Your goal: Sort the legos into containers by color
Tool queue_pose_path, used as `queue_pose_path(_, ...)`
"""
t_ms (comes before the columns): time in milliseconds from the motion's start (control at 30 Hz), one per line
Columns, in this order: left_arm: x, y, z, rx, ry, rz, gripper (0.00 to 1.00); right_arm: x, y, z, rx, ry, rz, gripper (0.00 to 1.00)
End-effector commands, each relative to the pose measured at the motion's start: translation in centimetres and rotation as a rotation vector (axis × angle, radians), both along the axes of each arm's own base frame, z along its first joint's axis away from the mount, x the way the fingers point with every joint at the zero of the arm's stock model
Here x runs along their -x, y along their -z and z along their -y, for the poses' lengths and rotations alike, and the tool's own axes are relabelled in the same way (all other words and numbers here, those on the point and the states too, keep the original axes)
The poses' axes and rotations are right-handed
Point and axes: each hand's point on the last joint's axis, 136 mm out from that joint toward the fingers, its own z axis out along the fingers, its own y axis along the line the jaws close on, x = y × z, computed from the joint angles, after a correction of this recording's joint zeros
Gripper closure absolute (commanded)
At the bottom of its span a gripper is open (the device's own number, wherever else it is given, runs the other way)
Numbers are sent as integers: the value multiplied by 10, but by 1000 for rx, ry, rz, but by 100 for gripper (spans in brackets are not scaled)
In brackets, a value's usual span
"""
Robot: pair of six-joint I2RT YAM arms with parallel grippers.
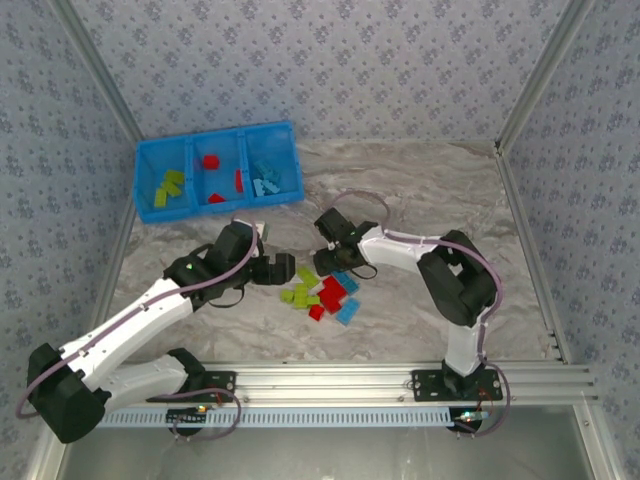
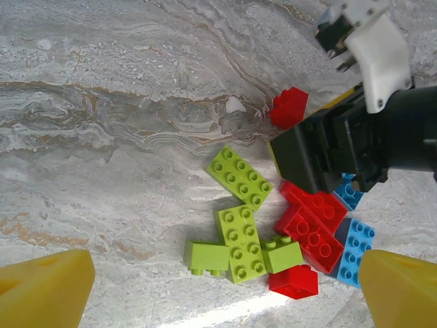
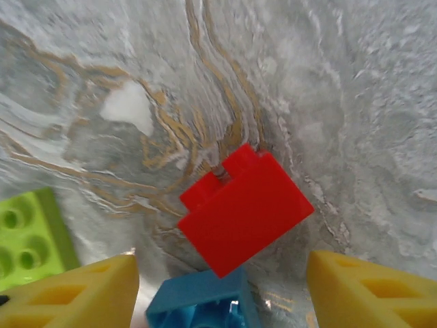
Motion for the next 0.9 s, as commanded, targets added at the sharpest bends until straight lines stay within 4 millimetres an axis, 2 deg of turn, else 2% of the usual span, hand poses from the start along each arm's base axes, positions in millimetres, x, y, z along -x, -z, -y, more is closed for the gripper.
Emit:
queue_pose_path(0,2,2,-5,-29,6,15,1,0,4,3,27,26,0,46)
queue_pose_path(100,2,3,-5,-31,4,14,1,-2,1,6,36,45,12,61)
queue_pose_path(200,2,3,-5,-31,3,16,1,-7,-14,8,29,58,53,70)
queue_pose_path(300,2,0,-8,-31,-5,24,1,-14,-43,10,12,77,135,74)
queue_pose_path(467,2,-13,-16,-19,-38,67,1,-25,-114,10,-32,80,334,77)
queue_pose_path(567,3,-28,-29,-4,-93,119,1,-30,-158,-15,-122,30,453,77)
queue_pose_path(667,2,-44,-50,2,-189,184,1,-50,-189,-49,-215,-6,561,77)
queue_pose_path(733,3,-51,-67,-1,-267,217,1,-76,-200,-68,-248,1,634,76)
queue_pose_path(833,4,-58,-84,0,-350,248,1,-116,-203,-98,-240,-18,737,77)
queue_pose_path(867,7,-54,-90,-25,-360,234,1,-128,-203,-106,-228,-22,766,77)
